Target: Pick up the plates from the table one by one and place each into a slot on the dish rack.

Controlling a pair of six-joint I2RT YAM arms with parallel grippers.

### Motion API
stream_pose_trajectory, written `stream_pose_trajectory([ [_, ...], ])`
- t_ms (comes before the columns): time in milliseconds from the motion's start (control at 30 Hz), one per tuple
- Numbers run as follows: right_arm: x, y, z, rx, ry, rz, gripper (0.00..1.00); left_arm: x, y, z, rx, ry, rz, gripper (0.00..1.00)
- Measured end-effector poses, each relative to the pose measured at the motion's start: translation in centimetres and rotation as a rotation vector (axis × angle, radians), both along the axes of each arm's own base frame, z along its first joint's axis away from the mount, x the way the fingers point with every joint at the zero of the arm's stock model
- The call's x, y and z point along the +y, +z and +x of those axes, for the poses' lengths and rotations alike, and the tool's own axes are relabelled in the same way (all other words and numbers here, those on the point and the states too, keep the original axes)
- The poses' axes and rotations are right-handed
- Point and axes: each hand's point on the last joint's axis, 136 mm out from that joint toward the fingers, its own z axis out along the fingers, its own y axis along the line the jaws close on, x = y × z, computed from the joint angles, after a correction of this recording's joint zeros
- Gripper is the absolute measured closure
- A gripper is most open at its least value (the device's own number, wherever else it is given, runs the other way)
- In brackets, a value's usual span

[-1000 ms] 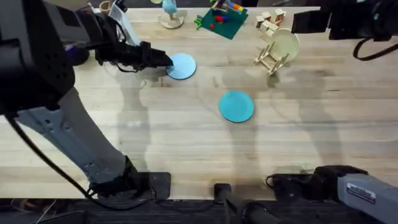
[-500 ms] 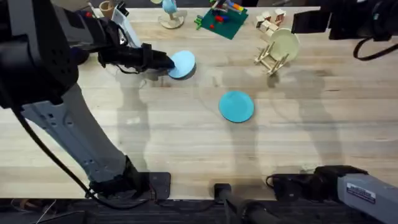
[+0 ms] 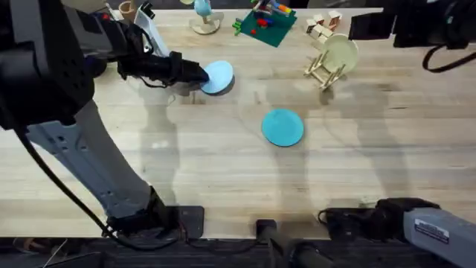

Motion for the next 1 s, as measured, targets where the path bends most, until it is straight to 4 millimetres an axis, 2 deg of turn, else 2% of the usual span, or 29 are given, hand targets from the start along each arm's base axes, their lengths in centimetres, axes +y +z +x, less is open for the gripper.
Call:
stream_pose_trajectory([
  [567,0.0,0.0,0.0,0.0,0.0,0.0,0.005,-0.07,-0.07,0.25,-0.014,-0.003,0.007,0.96],
  [1000,0.1,-0.12,-0.12,0.007,0.004,0.004,0.006,-0.57,-0.12,0.44,-0.011,-0.009,-0.082,0.96],
])
